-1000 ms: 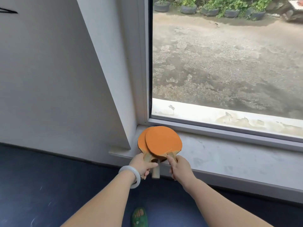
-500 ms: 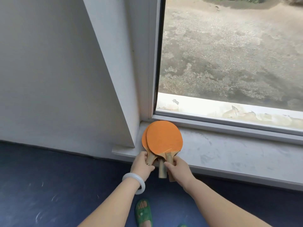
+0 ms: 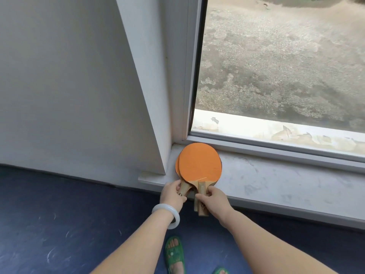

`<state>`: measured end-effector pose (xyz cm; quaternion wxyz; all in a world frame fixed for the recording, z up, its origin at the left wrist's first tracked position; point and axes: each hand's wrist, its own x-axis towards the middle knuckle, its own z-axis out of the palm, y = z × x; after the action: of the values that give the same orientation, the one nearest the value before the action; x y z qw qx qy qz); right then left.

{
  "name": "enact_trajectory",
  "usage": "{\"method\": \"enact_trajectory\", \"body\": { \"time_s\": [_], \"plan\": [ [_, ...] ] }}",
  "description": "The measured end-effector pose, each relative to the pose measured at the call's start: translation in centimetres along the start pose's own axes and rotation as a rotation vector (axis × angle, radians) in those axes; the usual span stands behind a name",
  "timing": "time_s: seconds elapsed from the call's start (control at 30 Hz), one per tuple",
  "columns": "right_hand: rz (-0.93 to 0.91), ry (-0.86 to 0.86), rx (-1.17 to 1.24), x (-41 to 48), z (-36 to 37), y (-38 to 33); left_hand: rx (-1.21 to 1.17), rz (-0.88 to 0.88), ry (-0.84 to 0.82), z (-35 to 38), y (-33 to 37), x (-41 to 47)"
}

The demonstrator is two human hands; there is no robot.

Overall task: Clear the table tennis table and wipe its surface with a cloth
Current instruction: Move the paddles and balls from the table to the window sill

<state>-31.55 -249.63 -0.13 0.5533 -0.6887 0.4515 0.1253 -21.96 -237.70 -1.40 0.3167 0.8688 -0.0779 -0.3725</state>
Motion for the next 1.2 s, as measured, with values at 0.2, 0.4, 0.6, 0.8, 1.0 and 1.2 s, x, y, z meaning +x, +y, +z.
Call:
{"method": "enact_trajectory", "body": {
  "time_s": [0.2,0.4,0.6,0.8,1.0,1.2],
  "plan": [
    [0.019,0.018,-0.003,0.5,0.4,-0.1,0.099,0.039,-0.051,-0.5,0.0,0.5],
    [0.015,-0.002,0.026,0.4,0.7,-0.1,0.153,0.067,-0.103,-0.7,-0.5,0.5],
    [-0.003,0.001,-0.151,1.0,0.2,-0.3,0.145,0.068,-0.149,-1.2,-0.7,0.9],
    [-0.043,-0.025,-0.305,0.8,-0.4,-0.2,0.041,0.042,-0.189,-1.5,-1.2,1.0],
    [-0.053,-0.031,-0.291,0.9,-0.5,-0.3,0.052,0.042,-0.199,-1.7,-1.3,1.0],
    [-0.069,-0.017,-0.358,0.8,-0.2,-1.1,0.066,0.056,-0.206,-2.0,-1.2,0.8]
  ]
}}
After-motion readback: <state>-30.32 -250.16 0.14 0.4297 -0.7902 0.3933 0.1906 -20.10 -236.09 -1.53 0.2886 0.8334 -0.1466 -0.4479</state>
